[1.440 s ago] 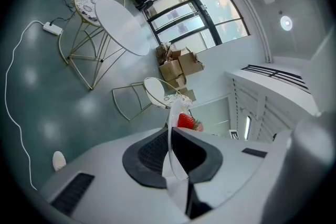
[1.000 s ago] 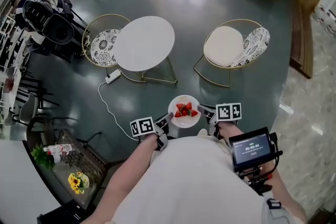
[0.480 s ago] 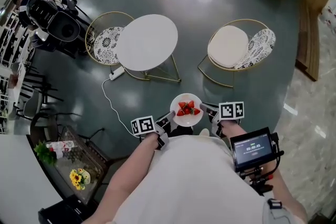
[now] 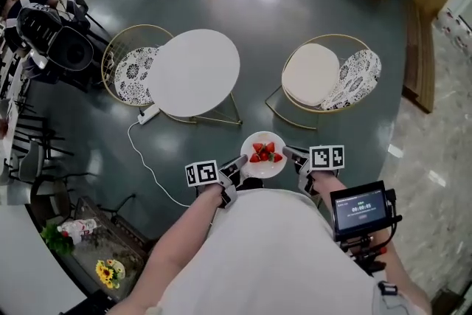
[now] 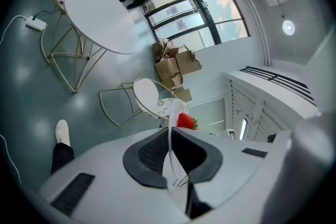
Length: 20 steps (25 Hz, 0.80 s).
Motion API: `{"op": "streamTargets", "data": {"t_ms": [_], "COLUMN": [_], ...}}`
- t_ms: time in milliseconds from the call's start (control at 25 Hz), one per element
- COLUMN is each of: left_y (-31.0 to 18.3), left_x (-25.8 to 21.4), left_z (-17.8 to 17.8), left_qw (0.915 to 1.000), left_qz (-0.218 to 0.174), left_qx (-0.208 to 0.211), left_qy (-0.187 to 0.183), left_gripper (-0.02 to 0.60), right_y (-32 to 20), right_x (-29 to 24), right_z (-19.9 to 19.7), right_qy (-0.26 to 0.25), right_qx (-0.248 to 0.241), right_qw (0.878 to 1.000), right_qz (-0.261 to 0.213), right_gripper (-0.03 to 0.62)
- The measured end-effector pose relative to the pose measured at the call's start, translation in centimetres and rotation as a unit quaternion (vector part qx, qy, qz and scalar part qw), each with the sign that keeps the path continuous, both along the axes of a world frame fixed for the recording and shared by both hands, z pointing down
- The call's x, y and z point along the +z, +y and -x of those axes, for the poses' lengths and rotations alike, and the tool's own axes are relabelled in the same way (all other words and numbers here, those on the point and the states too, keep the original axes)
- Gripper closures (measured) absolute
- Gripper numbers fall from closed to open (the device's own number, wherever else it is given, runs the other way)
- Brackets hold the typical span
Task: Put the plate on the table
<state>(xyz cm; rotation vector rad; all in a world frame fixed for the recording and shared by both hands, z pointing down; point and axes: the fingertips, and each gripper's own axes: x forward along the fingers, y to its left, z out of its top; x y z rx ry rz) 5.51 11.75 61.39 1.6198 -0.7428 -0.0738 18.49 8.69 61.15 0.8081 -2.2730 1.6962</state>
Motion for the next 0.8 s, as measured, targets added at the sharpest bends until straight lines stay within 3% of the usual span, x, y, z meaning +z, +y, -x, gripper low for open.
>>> {"op": "streamTargets", "data": {"t_ms": [320,560,800], "left_y": [-7.2,-8.7,-10.8], "left_x": [-0.9,-1.7,-1.9], "left_z": [4.3,6.9,12.0], "left_qw": [0.9998,0.9989,0.997], "left_qz": [-0.003,-0.002,-0.006], "left_qx": [-0.005,-0.026,-0.061], "left_qy": [0.016,0.039,0.048], "left_gripper": [0.563,0.565,0.565], "right_y": [-7.3,-9.4,-12.5], "right_x": [-1.3,-1.9,-2.3], "right_z": [4.4,7.2,12.6], "right_qy": [0.014,0.02,0.025], "right_qx": [-0.001,-0.018,-0.051], "right_qw": [1.0,0.999,0.998], "right_qz": [-0.013,-0.02,-0.027], "right_gripper": [0.566,0.566,0.566]}}
